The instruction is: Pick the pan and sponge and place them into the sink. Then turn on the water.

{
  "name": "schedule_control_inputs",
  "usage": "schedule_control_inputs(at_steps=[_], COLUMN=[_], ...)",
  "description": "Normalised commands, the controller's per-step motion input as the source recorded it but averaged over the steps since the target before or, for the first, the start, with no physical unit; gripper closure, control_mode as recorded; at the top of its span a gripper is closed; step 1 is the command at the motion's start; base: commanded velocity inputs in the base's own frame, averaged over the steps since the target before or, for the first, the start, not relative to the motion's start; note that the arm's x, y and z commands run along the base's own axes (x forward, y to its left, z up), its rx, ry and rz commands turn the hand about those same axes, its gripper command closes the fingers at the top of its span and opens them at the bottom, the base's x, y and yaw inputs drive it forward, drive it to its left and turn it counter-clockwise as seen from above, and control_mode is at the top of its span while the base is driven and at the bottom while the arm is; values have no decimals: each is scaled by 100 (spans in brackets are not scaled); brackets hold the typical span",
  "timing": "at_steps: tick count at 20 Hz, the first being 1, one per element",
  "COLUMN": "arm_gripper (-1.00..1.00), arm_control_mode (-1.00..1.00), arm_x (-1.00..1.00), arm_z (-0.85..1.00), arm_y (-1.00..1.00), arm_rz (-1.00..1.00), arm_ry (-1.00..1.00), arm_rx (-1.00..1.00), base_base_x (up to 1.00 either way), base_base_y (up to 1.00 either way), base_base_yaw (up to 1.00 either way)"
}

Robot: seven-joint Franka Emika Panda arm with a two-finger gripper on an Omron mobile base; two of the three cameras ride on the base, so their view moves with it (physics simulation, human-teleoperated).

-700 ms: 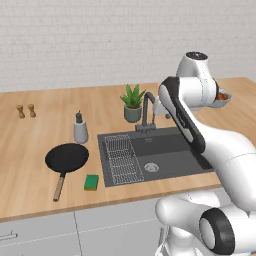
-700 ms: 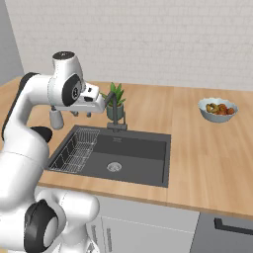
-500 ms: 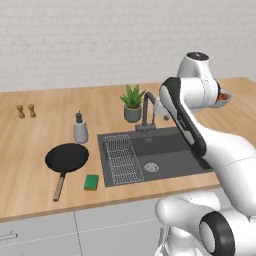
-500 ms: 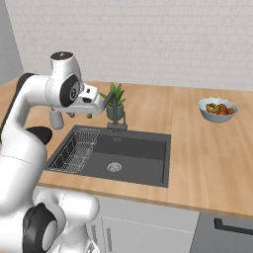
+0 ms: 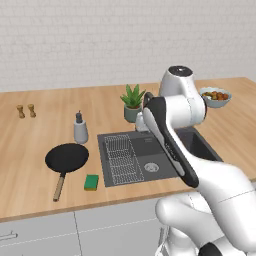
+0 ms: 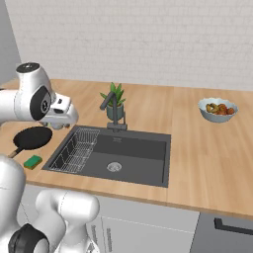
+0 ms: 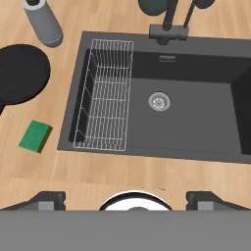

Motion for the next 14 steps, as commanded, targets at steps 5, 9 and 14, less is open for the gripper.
schedule_control_inputs(at_steps=[5, 9, 14], arm_gripper=[-100, -100, -100], arm_control_mode=[-100, -100, -100], arm_x=[-21, -14, -7], arm_z=[-12, -11, -16], arm_y=[71, 77, 85], arm_rz=[0, 0, 0], arm_ry=[7, 12, 7], arm_rx=[0, -3, -7], base_base_x=[0, 0, 0], base_base_y=[0, 0, 0], base_base_yaw=[0, 0, 0])
